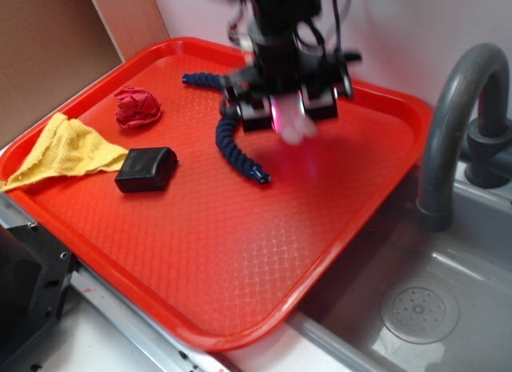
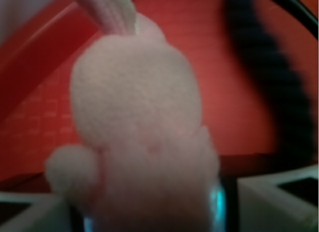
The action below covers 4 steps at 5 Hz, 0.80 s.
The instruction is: Grab the pink bunny.
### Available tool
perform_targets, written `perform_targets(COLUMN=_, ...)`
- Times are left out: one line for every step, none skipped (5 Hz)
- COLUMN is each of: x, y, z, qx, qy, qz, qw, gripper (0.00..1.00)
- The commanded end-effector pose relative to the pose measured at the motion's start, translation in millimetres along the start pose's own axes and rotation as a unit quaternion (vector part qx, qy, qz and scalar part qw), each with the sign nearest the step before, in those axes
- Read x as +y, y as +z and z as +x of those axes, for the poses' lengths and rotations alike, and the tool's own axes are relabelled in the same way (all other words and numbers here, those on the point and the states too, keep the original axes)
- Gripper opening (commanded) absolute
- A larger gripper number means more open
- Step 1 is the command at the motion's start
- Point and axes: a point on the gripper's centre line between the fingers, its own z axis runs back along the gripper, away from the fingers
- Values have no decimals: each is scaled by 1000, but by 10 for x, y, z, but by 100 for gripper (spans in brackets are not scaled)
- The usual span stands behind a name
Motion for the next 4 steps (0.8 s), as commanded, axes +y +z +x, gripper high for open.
perform_targets(x=540, y=1224, z=232, qx=57, qy=-109, qz=-57, qw=991, gripper=0)
perform_targets(x=801, y=1698, z=296, qx=77, qy=-202, qz=-71, qw=974, gripper=0)
perform_targets(x=1145, y=1903, z=336, qx=73, qy=-208, qz=-95, qw=971, gripper=0)
perform_targets(x=1123, y=1838, z=342, qx=75, qy=-193, qz=-62, qw=976, gripper=0)
